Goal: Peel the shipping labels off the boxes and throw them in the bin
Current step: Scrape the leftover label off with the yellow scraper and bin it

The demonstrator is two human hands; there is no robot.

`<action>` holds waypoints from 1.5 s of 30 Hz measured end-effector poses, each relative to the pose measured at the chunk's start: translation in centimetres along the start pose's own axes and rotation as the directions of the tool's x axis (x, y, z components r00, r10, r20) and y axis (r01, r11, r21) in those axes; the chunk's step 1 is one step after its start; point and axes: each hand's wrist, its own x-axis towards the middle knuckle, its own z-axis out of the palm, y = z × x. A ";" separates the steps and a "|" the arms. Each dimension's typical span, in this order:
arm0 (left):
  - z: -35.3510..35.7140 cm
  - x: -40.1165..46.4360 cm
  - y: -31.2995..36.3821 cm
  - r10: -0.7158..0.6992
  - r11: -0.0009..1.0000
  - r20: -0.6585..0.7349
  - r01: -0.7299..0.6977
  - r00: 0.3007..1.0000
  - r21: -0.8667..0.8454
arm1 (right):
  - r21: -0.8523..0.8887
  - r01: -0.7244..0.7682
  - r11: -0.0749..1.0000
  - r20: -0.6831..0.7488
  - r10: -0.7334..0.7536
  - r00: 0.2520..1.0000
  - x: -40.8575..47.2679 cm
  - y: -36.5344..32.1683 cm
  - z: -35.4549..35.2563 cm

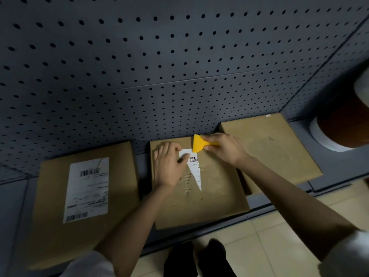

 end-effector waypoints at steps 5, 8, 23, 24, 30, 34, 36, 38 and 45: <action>-0.4 -0.2 0.1 -0.017 0.998 0.030 0.019 0.999 -0.060 | 0.052 -0.043 0.998 -0.025 0.044 0.999 -2.7 0.0 -0.4; -0.7 -0.4 0.2 0.014 0.996 0.047 -0.010 0.999 -0.091 | -0.019 -0.053 0.998 0.031 0.053 0.998 -5.5 0.1 -0.3; -2.7 -6.1 0.2 0.372 0.923 0.238 -0.385 0.897 0.009 | -0.151 -0.065 0.986 0.060 0.075 0.995 -10.4 -1.8 0.9; -2.7 -6.4 0.3 0.363 0.926 0.245 -0.377 0.899 0.012 | -0.157 -0.071 0.985 0.060 0.081 0.995 -10.4 -2.0 1.0; -2.6 -6.5 0.6 0.339 0.928 0.275 -0.368 0.900 0.060 | -0.218 -0.107 0.970 0.057 0.122 0.991 -10.0 -3.0 0.9; -2.5 -6.4 0.7 0.312 0.936 0.294 -0.346 0.903 0.069 | -0.173 -0.123 0.977 0.061 0.135 0.989 -9.8 -4.1 1.9; -2.5 -6.4 0.7 0.296 0.944 0.280 -0.324 0.913 0.056 | -0.146 -0.120 0.982 0.058 0.130 0.990 -9.6 -4.4 2.1; -2.5 -6.3 0.6 0.275 0.954 0.251 -0.296 0.928 0.050 | -0.112 -0.142 0.983 0.048 0.148 0.988 -9.4 -3.5 1.3; -2.4 -6.1 0.3 0.113 0.985 0.137 -0.129 0.984 0.114 | -0.119 -0.069 0.990 0.016 0.072 0.997 -8.0 -0.9 -0.6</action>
